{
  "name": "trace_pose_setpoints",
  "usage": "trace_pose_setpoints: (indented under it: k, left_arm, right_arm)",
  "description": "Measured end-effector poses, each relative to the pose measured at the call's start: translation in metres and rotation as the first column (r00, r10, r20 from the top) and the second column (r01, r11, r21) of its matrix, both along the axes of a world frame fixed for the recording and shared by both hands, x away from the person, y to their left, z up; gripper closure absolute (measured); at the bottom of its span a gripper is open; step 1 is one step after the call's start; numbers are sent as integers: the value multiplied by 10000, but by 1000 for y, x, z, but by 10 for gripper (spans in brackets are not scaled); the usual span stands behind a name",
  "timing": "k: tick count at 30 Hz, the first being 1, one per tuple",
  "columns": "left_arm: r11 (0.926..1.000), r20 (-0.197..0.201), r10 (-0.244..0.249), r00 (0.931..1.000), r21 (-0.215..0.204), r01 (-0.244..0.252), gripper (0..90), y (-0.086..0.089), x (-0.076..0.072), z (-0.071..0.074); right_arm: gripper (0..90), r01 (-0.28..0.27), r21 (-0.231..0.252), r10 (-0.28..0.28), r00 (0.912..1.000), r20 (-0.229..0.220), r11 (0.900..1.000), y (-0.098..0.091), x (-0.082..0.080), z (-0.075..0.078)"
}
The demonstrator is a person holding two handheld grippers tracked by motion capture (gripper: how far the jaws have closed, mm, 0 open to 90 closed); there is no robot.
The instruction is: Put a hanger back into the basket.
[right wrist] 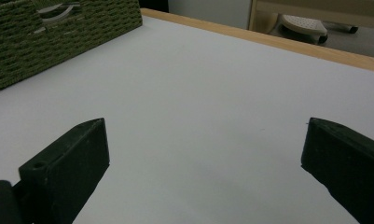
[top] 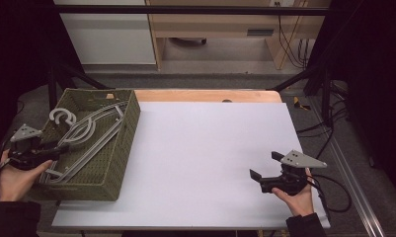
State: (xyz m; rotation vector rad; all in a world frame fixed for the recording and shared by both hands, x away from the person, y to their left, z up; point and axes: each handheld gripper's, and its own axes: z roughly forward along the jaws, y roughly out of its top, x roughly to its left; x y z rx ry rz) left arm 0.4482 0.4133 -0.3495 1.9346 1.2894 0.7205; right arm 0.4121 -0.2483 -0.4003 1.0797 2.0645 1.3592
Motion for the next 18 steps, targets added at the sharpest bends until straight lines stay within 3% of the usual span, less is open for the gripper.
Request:
trace_pose_setpoints:
  k: [6, 9, 13, 16, 17, 18]
  left_arm:
    - [9930, 962, -856, 9917, -728, 928, 346, -31, -16, 2]
    - [9885, 1153, -1110, 9871, -901, 1217, 289, -43, -19, 1]
    - [9702, 1634, -1594, 9736, -1566, 1851, 231, -72, -28, -5]
    - [9637, 1678, -1841, 9685, -1629, 2115, 190, -82, -30, -9]
    - [9534, 1697, -2106, 9627, -1820, 2406, 180, -91, -32, -15]
    - [9512, 1650, -2233, 9607, -1785, 2518, 170, -94, -33, -17]
  right_arm:
    - [10, 47, 83, -47, 10000, 32, 10000, 0, -1, 1]
    - [10, 51, 118, -53, 9999, 124, 9999, 0, -1, 1]
    - [7, 47, 172, -50, 9998, 168, 9998, 0, -1, 1]
    - [6, 45, 172, -48, 9998, 176, 9998, -1, -2, 1]
    - [6, 42, 216, -47, 9997, 226, 9998, -1, -2, 1]
    - [6, 31, 265, -37, 9997, 239, 9996, -1, -3, 1]
